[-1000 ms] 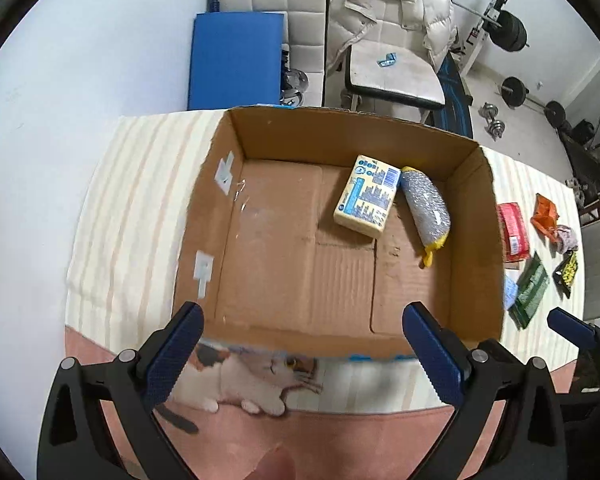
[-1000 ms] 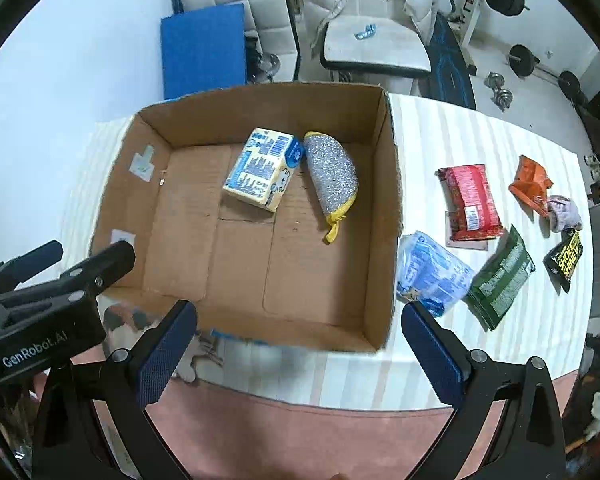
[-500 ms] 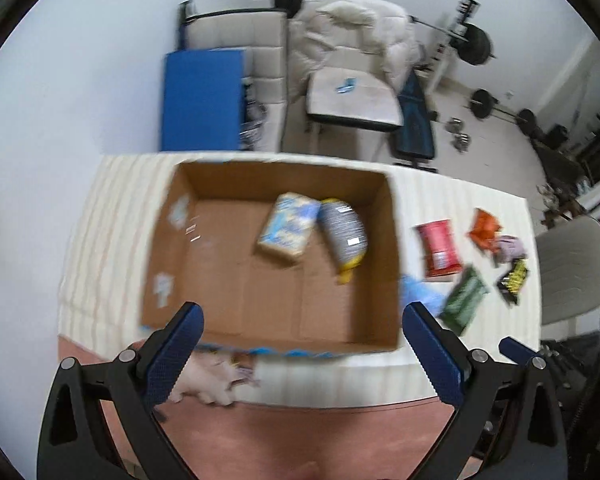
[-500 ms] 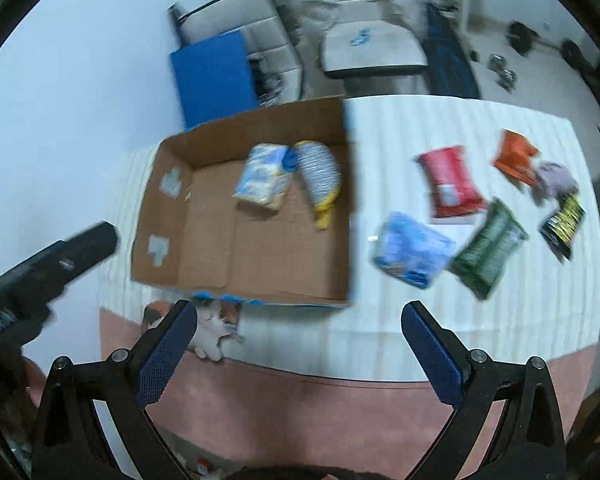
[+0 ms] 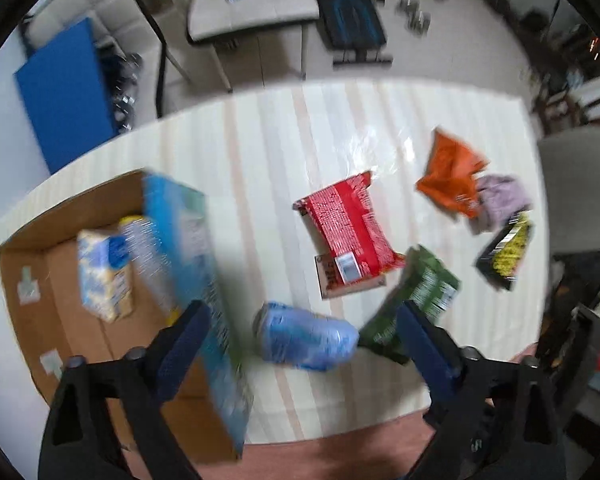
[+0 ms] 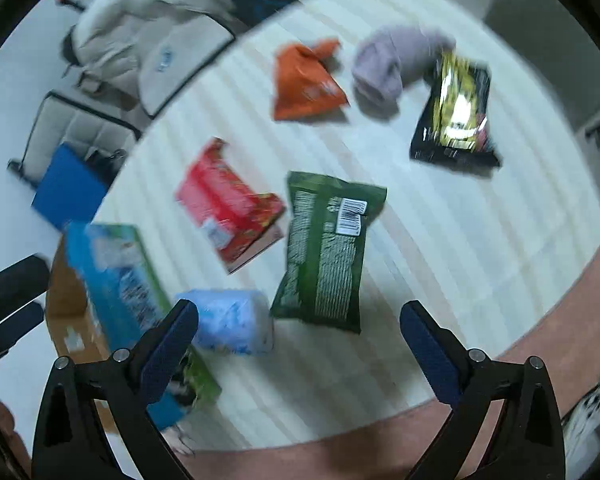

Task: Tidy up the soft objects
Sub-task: 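Grasp the red snack bag with the left tool while the right tool grasps the green bag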

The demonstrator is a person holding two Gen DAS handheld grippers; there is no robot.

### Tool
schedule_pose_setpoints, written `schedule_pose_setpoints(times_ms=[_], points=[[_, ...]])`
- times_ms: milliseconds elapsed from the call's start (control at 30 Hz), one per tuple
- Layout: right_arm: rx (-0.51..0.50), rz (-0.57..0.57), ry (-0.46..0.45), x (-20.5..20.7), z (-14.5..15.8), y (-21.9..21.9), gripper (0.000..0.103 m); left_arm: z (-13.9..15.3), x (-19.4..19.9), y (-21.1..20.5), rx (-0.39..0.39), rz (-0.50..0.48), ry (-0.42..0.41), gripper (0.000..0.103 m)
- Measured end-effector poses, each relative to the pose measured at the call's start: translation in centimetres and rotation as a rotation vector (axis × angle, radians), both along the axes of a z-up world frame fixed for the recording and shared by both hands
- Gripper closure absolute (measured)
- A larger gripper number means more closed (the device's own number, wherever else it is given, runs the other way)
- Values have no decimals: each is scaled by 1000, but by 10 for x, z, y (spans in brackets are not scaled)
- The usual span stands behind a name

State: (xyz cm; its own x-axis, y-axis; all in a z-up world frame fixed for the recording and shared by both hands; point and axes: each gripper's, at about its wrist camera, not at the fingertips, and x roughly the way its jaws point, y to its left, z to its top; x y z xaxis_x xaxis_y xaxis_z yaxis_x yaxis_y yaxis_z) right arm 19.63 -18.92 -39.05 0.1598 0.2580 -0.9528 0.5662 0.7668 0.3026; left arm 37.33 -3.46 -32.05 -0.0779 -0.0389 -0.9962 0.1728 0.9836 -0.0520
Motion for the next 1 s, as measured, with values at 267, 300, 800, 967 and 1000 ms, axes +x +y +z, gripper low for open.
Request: schedule_pose_setpoints(times_ms=[267, 300, 800, 967, 1000], points=[[38, -44, 95, 18, -59, -9, 12, -95, 38, -27, -58, 23, 233, 17], [43, -47, 100, 19, -63, -9, 15, -101, 41, -29, -66, 33, 248, 17], [-76, 9, 149, 38, -74, 26, 59, -116, 29, -57, 50, -56, 164, 58], [-110, 68, 128, 35, -57, 31, 66, -73, 2, -42, 30, -72, 67, 60], [-118, 82, 117, 34, -50, 29, 66, -63, -4, -38, 19, -76, 47, 60]])
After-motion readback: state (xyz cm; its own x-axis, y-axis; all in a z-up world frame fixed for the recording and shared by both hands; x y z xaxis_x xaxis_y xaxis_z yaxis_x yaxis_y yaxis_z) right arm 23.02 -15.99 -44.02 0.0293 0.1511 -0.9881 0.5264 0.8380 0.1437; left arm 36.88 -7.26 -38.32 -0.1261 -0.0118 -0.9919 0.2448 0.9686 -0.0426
